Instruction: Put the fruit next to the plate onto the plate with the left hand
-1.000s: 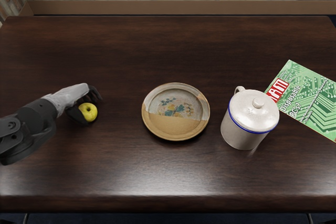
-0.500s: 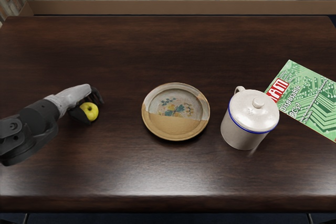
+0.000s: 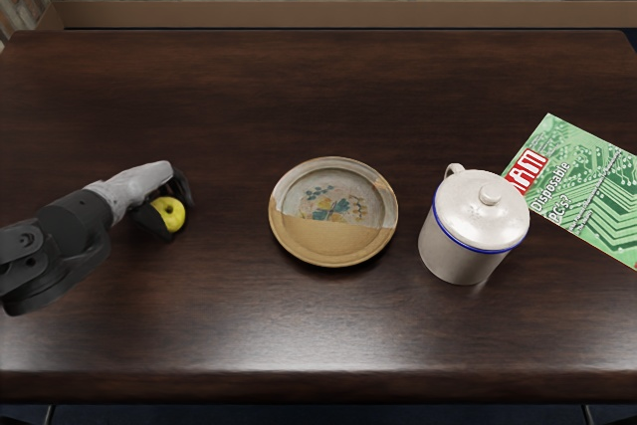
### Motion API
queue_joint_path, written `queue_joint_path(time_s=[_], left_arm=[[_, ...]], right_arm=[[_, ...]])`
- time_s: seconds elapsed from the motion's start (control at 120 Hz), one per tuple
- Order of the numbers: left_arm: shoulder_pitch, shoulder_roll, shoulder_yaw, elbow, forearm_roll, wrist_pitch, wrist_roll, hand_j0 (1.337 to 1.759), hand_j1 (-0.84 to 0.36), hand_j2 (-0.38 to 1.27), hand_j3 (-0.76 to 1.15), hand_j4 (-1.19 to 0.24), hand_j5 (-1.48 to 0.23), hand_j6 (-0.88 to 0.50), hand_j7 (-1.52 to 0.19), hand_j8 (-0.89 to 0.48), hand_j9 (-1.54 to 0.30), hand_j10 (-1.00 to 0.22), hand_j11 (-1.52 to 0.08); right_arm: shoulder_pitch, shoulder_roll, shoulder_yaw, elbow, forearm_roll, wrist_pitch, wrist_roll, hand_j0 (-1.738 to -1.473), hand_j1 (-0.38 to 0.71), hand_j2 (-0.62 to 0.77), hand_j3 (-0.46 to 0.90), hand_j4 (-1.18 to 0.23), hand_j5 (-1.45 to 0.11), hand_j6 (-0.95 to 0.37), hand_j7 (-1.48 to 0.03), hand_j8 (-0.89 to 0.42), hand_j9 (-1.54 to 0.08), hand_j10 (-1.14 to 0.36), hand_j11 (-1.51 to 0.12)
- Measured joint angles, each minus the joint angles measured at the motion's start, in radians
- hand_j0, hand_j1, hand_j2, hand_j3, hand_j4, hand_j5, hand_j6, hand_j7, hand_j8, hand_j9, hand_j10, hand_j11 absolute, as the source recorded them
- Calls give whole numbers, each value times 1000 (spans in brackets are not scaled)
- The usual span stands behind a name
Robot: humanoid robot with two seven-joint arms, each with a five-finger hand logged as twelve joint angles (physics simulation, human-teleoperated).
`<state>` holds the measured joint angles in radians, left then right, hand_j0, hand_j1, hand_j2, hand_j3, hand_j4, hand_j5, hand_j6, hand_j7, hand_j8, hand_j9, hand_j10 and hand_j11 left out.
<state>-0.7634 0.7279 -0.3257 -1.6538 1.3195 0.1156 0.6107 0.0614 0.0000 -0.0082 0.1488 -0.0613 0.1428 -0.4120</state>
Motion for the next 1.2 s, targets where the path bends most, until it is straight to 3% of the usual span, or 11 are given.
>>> queue_joint_path(time_s=[0.208,0.567,0.95,1.2], left_arm=[[-18,11,-5,-3,-9,-3,1,1653,-219,336,0,-688,-920,-513,-921,-451,-925,-654,-922],[-122,0,-12,-13,-39,-11,1,1654,-244,432,0,-690,-970,-520,-941,-469,-950,-659,-941],[-234,-122,-24,2,-54,-17,0,1655,-275,489,0,-694,-1025,-494,-985,-446,-978,-630,-965],[-245,-182,-24,8,-65,-18,1,1655,-248,467,0,-701,-1024,-517,-973,-456,-985,-649,-966]], right_arm=[[0,0,-1,-1,0,-2,0,-1658,-349,0,0,0,0,0,0,0,0,0,0],[6,0,-3,-2,0,-3,0,-1658,-349,0,0,0,0,0,0,0,0,0,0],[14,0,-7,-2,0,-3,0,-1658,-349,0,0,0,0,0,0,0,0,0,0],[17,0,-7,-2,-1,-3,0,-1658,-349,0,0,0,0,0,0,0,0,0,0]])
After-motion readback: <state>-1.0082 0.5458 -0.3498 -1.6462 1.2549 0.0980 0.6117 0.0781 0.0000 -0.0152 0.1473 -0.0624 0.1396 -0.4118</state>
